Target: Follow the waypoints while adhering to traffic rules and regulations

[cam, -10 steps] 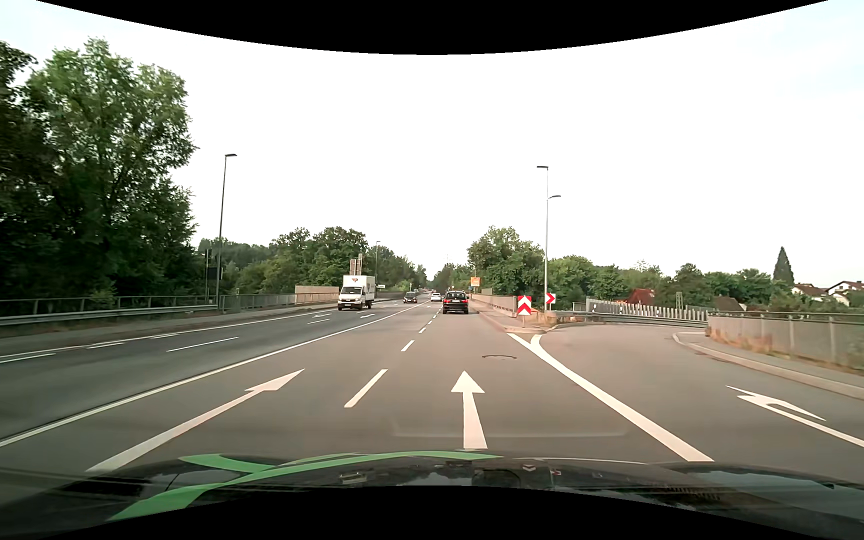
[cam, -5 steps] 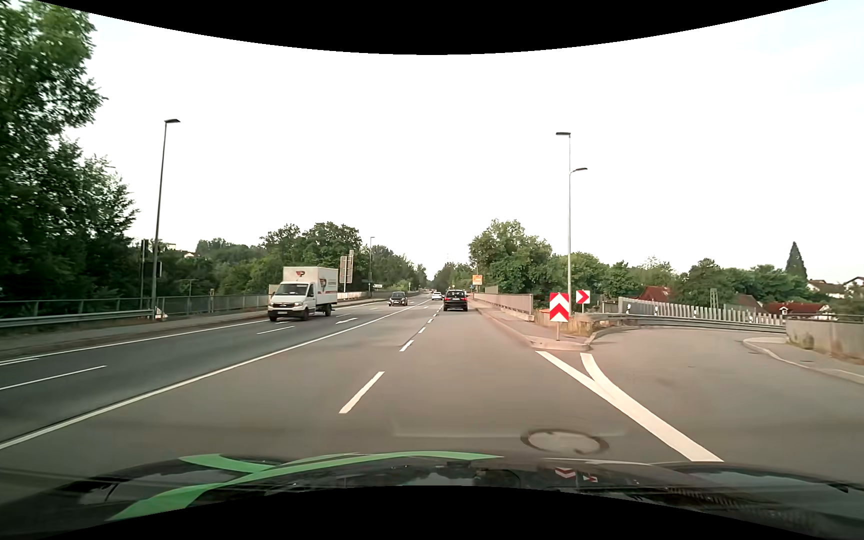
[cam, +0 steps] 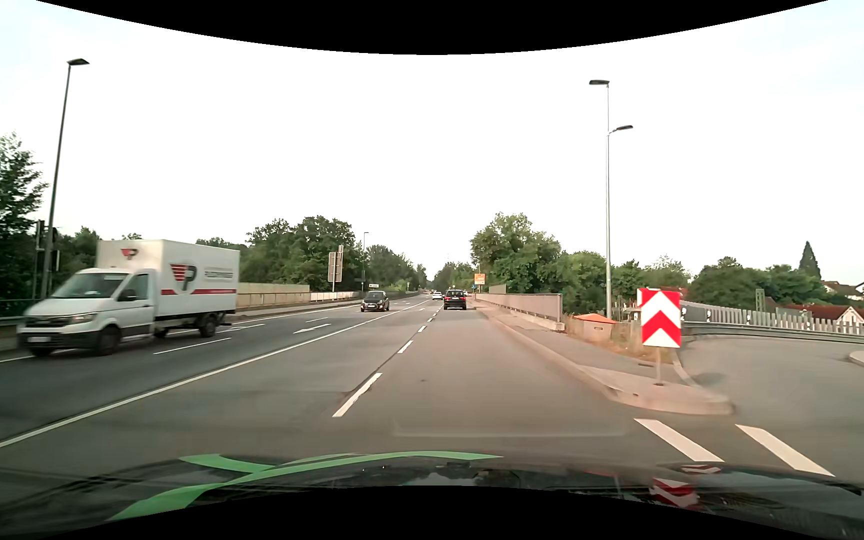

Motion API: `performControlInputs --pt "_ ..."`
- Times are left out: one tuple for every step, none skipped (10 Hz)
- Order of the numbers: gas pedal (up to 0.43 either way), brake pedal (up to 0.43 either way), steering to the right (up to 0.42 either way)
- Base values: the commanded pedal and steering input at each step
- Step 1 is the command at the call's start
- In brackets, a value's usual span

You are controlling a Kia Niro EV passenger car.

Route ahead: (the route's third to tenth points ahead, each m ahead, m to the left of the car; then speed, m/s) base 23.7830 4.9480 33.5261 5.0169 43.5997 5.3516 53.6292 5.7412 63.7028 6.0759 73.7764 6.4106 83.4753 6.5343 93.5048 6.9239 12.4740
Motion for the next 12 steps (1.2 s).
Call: performControlInputs --pt "0.157 0.000 -0.001" --pt "0.157 0.000 -0.001" --pt "0.157 0.000 -0.001" --pt "0.157 0.000 -0.001" --pt "0.157 0.000 -0.001" --pt "0.157 0.000 -0.001" --pt "0.157 0.000 -0.001" --pt "0.157 0.000 -0.001" --pt "0.157 0.000 -0.001" --pt "0.157 0.000 -0.001" --pt "0.157 0.000 -0.001" --pt "0.157 0.000 -0.001"
